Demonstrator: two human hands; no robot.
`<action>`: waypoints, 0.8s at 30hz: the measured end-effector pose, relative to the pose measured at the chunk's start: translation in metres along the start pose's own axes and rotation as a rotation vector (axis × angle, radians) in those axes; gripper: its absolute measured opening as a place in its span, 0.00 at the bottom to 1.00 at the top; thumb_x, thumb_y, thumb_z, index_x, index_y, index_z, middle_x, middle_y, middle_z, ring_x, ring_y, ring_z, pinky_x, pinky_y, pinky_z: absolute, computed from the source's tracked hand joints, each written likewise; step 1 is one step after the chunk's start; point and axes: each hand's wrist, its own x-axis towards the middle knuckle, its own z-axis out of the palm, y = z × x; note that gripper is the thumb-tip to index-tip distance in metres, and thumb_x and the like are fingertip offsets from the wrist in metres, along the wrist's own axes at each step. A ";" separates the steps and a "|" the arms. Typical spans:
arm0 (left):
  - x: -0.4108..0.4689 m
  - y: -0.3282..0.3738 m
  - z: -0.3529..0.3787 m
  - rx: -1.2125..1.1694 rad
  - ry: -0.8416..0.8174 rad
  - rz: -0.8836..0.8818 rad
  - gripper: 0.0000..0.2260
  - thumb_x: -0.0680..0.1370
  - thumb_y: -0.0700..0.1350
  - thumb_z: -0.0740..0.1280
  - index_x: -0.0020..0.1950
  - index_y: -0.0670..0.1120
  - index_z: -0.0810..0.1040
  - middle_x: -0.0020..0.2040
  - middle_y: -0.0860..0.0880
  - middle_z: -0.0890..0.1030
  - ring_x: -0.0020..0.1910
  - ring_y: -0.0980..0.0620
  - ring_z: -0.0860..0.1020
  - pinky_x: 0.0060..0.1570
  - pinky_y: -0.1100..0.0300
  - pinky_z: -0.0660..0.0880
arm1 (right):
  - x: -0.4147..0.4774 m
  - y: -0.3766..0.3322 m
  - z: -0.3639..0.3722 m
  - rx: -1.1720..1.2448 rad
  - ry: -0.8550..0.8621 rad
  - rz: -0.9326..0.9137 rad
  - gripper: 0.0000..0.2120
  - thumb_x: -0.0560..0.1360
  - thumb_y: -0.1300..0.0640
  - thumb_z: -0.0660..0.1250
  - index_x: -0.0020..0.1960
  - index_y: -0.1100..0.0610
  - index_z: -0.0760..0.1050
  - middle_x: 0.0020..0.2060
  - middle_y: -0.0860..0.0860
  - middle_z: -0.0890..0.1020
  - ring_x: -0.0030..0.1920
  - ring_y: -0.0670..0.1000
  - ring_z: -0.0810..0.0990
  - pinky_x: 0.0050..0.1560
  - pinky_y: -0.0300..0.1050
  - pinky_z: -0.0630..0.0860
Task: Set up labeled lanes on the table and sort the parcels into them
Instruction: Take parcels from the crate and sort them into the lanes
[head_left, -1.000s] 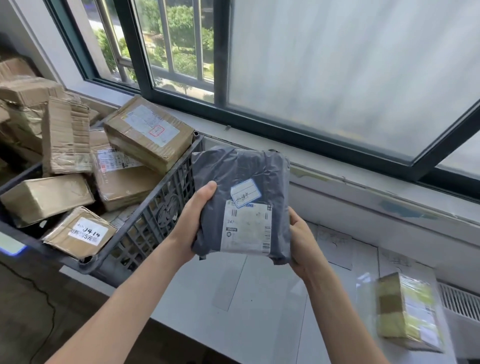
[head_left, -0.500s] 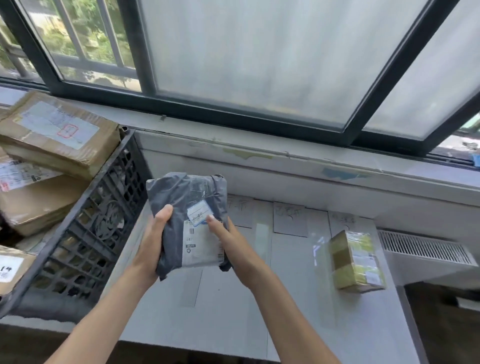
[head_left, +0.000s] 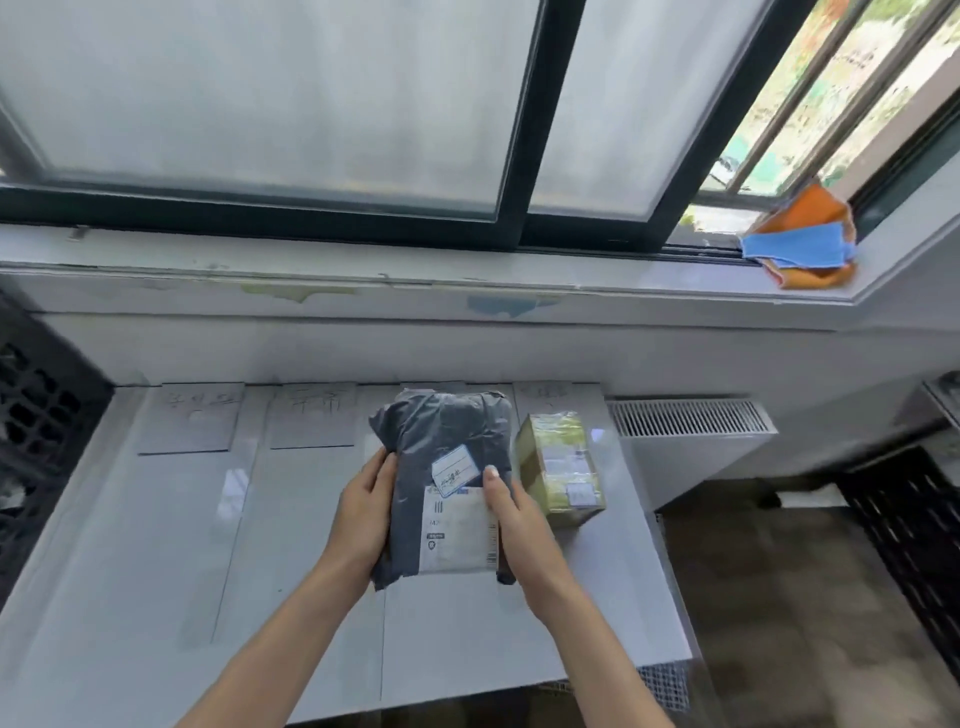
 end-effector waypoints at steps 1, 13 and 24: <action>0.001 -0.005 0.015 0.053 0.010 0.036 0.12 0.84 0.50 0.59 0.52 0.62 0.82 0.49 0.54 0.86 0.48 0.56 0.84 0.45 0.57 0.78 | 0.002 0.005 -0.017 -0.007 0.012 -0.021 0.13 0.79 0.33 0.59 0.53 0.37 0.78 0.42 0.37 0.85 0.35 0.37 0.81 0.27 0.31 0.70; -0.046 -0.095 0.176 0.252 0.177 0.055 0.11 0.82 0.45 0.64 0.50 0.62 0.79 0.47 0.61 0.83 0.46 0.60 0.81 0.45 0.55 0.81 | -0.004 0.089 -0.184 -0.131 0.157 -0.041 0.09 0.83 0.42 0.56 0.55 0.39 0.75 0.51 0.33 0.79 0.52 0.28 0.75 0.48 0.23 0.70; -0.065 -0.164 0.206 0.376 -0.012 -0.160 0.10 0.81 0.53 0.66 0.61 0.57 0.79 0.49 0.64 0.82 0.48 0.64 0.81 0.43 0.62 0.80 | -0.011 0.181 -0.218 -0.225 0.231 0.039 0.19 0.84 0.44 0.55 0.65 0.52 0.77 0.59 0.48 0.79 0.61 0.48 0.76 0.64 0.49 0.72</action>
